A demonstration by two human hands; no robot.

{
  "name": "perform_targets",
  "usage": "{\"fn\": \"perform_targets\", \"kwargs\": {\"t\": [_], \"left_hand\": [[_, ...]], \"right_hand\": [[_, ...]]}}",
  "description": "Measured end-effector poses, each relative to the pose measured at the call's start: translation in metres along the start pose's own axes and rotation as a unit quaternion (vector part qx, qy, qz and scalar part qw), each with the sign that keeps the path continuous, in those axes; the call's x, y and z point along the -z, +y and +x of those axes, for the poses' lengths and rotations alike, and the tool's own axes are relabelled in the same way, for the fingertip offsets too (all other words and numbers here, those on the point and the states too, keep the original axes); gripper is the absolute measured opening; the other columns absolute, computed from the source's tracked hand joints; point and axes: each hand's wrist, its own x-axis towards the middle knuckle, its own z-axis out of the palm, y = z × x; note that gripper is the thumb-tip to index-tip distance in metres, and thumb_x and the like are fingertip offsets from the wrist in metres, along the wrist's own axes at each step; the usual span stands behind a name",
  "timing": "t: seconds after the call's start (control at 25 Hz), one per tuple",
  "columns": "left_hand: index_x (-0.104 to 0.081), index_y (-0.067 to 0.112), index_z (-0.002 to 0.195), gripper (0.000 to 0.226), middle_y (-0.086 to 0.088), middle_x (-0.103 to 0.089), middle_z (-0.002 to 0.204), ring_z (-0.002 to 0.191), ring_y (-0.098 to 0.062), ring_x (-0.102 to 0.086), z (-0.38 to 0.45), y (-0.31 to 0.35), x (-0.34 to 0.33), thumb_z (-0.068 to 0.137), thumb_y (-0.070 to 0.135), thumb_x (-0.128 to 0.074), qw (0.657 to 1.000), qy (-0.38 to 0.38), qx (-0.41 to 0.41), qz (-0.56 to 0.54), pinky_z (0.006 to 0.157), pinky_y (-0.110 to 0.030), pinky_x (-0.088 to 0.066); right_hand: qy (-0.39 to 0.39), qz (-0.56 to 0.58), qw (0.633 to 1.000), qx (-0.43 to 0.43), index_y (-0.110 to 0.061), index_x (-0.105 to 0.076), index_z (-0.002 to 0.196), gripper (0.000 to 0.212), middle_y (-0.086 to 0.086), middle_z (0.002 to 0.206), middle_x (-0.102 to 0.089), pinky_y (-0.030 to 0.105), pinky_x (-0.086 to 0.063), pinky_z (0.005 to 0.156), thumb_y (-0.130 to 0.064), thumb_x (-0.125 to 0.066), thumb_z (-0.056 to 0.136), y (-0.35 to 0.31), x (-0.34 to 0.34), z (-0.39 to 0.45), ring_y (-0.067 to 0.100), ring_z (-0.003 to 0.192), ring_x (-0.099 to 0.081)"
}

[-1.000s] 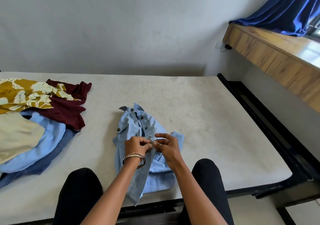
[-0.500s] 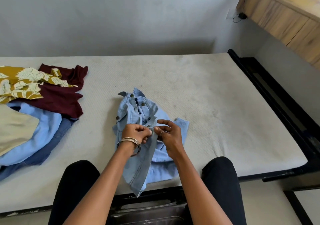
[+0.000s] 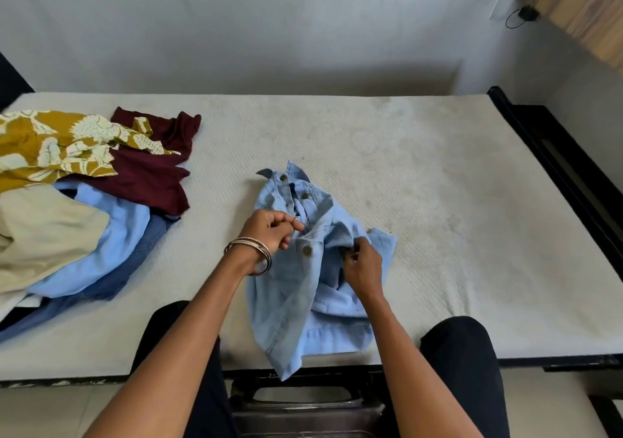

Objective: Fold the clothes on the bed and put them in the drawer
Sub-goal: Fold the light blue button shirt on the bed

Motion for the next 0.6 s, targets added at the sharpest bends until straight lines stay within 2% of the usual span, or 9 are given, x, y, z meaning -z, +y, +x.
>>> {"fn": "perform_targets", "kwargs": {"t": [0.08, 0.12, 0.16, 0.24, 0.28, 0.36, 0.48, 0.52, 0.6], "left_hand": [[-0.068, 0.017, 0.075, 0.013, 0.006, -0.061, 0.06, 0.056, -0.012, -0.053, -0.001, -0.013, 0.003, 0.086, 0.01, -0.068, 0.998, 0.015, -0.011, 0.06, 0.05, -0.021, -0.05], [-0.065, 0.016, 0.074, 0.016, 0.005, -0.059, 0.062, 0.055, -0.011, -0.052, -0.006, -0.021, 0.0, 0.081, 0.024, -0.077, 0.995, -0.024, 0.002, 0.1, 0.046, -0.021, -0.048], [-0.063, 0.013, 0.073, 0.03, 0.003, -0.058, 0.062, 0.051, -0.01, -0.051, -0.014, -0.031, -0.007, 0.074, 0.038, -0.081, 0.979, -0.114, 0.049, 0.16, 0.045, -0.021, -0.044], [-0.064, 0.01, 0.088, 0.056, -0.004, -0.063, 0.073, 0.056, -0.016, -0.057, -0.034, -0.052, -0.034, 0.066, 0.059, -0.08, 0.885, -0.309, 0.172, 0.303, 0.054, -0.025, -0.048], [-0.061, 0.009, 0.104, 0.073, -0.007, -0.065, 0.089, 0.071, -0.021, -0.064, -0.041, -0.065, -0.05, 0.062, 0.066, -0.078, 0.846, -0.317, 0.201, 0.378, 0.065, -0.031, -0.053], [-0.036, 0.011, 0.135, 0.103, -0.013, -0.05, 0.125, 0.112, -0.03, -0.055, -0.054, -0.091, -0.081, 0.059, 0.068, -0.075, 0.852, -0.173, 0.202, 0.451, 0.088, -0.043, -0.051], [-0.008, 0.024, 0.15, 0.081, -0.016, -0.033, 0.135, 0.123, -0.034, -0.041, -0.073, -0.099, -0.1, 0.089, 0.029, -0.061, 0.884, 0.008, 0.155, 0.44, 0.089, -0.045, -0.051], [-0.009, 0.027, 0.151, 0.068, -0.017, -0.036, 0.134, 0.121, -0.035, -0.044, -0.071, -0.095, -0.095, 0.096, 0.02, -0.049, 0.884, 0.035, 0.142, 0.445, 0.085, -0.045, -0.051], [-0.037, 0.018, 0.142, 0.041, -0.021, -0.05, 0.126, 0.112, -0.039, -0.053, -0.044, -0.088, -0.068, 0.101, 0.021, -0.036, 0.911, 0.1, 0.148, 0.371, 0.083, -0.046, -0.049]], "right_hand": [[0.04, 0.079, 0.996, -0.014, -0.002, -0.054, 0.095, 0.01, 0.006, 0.075, -0.057, 0.032, -0.039, 0.062, -0.004, -0.044, 0.095, -0.006, 0.011, -0.001, 0.019, 0.065, -0.051], [0.053, 0.106, 0.992, -0.036, -0.004, -0.052, 0.1, 0.012, 0.005, 0.078, -0.055, 0.03, -0.04, 0.061, -0.004, -0.041, 0.096, -0.011, 0.019, -0.001, 0.018, 0.066, -0.051], [0.059, 0.129, 0.988, -0.064, -0.007, -0.05, 0.102, 0.012, 0.002, 0.08, -0.053, 0.028, -0.04, 0.06, -0.006, -0.039, 0.098, -0.013, 0.025, 0.0, 0.017, 0.068, -0.05], [0.051, 0.177, 0.976, -0.117, -0.01, -0.048, 0.103, 0.008, 0.001, 0.086, -0.054, 0.026, -0.044, 0.059, -0.009, -0.042, 0.099, -0.021, 0.035, 0.004, 0.013, 0.071, -0.053], [0.038, 0.23, 0.962, -0.14, -0.008, -0.051, 0.102, 0.006, 0.005, 0.09, -0.059, 0.029, -0.05, 0.061, -0.01, -0.046, 0.099, -0.026, 0.037, 0.008, 0.016, 0.074, -0.058], [-0.005, 0.362, 0.913, -0.189, -0.003, -0.06, 0.096, 0.007, 0.016, 0.09, -0.066, 0.036, -0.057, 0.064, -0.007, -0.055, 0.096, -0.038, 0.044, 0.012, 0.025, 0.072, -0.066], [-0.062, 0.502, 0.835, -0.218, 0.002, -0.068, 0.09, 0.009, 0.02, 0.089, -0.069, 0.038, -0.06, 0.074, -0.006, -0.068, 0.087, -0.057, 0.065, 0.008, 0.031, 0.076, -0.069], [-0.072, 0.534, 0.816, -0.208, 0.004, -0.069, 0.1, 0.026, 0.023, 0.098, -0.07, 0.045, -0.058, 0.084, -0.012, -0.076, 0.081, -0.058, 0.074, 0.01, 0.036, 0.088, -0.07], [-0.081, 0.566, 0.798, -0.191, 0.003, -0.067, 0.115, 0.059, 0.028, 0.114, -0.066, 0.057, -0.051, 0.095, -0.025, -0.088, 0.068, -0.056, 0.095, 0.01, 0.042, 0.105, -0.066]]}}
